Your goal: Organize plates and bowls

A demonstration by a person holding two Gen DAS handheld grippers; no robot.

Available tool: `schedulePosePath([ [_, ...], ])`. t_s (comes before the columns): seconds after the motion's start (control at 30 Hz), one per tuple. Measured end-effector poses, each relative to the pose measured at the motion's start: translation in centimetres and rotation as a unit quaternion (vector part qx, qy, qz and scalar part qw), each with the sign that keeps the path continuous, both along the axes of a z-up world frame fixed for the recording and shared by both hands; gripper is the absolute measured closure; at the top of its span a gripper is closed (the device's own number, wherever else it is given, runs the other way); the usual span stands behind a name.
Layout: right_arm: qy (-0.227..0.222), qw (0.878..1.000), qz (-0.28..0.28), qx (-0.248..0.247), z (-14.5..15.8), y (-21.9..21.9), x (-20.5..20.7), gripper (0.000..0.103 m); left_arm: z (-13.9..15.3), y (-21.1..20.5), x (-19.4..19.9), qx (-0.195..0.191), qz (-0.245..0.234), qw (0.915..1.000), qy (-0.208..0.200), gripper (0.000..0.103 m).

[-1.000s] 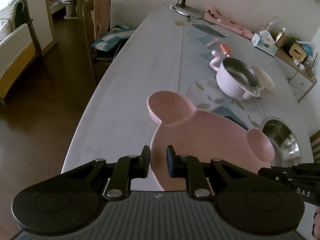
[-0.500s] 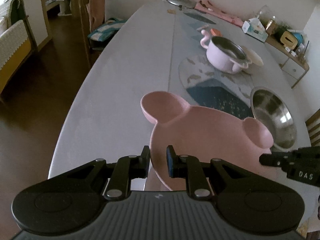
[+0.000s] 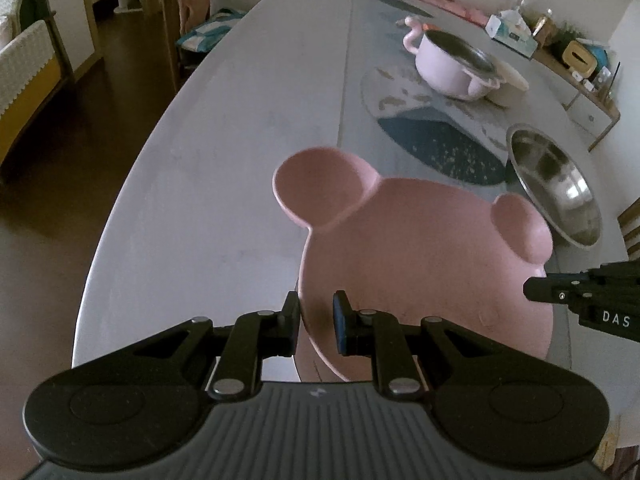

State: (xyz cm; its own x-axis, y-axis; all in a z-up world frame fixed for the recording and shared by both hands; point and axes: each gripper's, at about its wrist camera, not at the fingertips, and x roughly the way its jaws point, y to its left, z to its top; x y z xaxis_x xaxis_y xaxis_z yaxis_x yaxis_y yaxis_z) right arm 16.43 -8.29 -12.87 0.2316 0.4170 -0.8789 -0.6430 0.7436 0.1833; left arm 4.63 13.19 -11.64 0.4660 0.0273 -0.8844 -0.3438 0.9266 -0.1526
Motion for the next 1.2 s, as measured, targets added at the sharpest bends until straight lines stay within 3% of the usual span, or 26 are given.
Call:
schedulePosePath([
  [0.3, -0.015, 1.0, 0.009, -0.022, -0.4, 0.1, -0.9, 0.091, -0.2, -0.8, -0.5, 0.009, -0.013, 0.9999, 0.007, 0.087],
  [0.67, -0.014, 1.0, 0.001, -0.012, -0.3, -0.1, -1.1, 0.075, 0.2, -0.6, -0.3, 0.018, -0.006, 0.9998, 0.004, 0.087],
  [1.03, -0.004, 1.0, -0.004, 0.014, 1.1, -1.2, -1.1, 0.067, 2.2, -0.9, -0.4, 0.014, -0.013, 0.9995, -0.025, 0.084],
  [1.2, -0.008, 1.0, -0.01, 0.025, 2.0, -1.7, -0.9, 0.066, 3.3, -1.9, 0.2, 0.014, -0.024, 0.9986, -0.045, 0.077],
])
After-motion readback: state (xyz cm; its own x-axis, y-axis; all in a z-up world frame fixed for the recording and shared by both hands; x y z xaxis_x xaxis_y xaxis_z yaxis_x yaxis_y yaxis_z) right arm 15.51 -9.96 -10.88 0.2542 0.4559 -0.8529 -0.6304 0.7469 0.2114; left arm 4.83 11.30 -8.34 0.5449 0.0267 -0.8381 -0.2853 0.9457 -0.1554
